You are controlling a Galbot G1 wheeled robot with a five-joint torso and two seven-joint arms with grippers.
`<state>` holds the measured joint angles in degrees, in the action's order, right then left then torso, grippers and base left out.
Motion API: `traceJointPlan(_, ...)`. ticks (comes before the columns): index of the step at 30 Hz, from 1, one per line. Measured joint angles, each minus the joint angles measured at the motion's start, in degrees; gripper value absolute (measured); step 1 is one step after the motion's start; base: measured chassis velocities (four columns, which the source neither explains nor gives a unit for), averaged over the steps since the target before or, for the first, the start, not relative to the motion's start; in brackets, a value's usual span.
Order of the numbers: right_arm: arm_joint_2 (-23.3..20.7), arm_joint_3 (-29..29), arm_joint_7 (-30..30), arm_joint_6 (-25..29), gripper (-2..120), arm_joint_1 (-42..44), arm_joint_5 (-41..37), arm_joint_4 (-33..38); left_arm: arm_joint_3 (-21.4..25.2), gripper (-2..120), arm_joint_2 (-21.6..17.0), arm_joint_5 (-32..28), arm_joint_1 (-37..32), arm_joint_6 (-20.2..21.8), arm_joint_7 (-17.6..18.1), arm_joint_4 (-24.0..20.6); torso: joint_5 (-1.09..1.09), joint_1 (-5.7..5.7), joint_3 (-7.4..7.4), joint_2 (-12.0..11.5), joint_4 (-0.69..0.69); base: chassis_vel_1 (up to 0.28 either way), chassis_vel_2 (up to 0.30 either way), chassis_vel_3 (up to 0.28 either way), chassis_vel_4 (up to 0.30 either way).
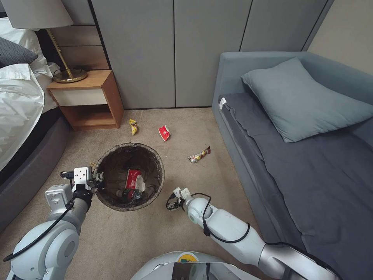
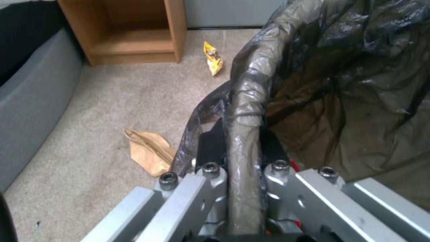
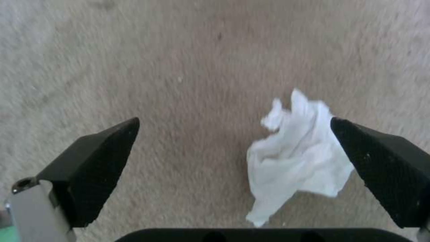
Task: Pick up the trash bin, then pick up the garbage from the floor and place it into the trash bin.
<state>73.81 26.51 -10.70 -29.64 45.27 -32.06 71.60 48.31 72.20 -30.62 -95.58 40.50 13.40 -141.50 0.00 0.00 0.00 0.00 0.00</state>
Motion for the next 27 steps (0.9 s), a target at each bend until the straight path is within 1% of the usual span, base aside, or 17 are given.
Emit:
traceJointPlan(15, 1.2, -0.9, -0.6, 0.0, 100, -0.2, 1.2, -3.8, -0.4, 3, -0.2, 0.1, 0.2, 0.0, 0.1, 0.2, 0.0, 0.0, 0.0, 0.0, 0.0, 0.0, 0.0, 0.0, 0.0)
traceJointPlan(27, 1.5, -1.3, -0.6, 0.0, 100, -0.7, 1.7, -5.2, -0.2, 3, -0.2, 0.1, 0.3, 0.1, 0.0, 0.6, 0.0, 0.0, 0.0, 0.0, 0.0, 0.0, 0.0, 0.0, 0.0)
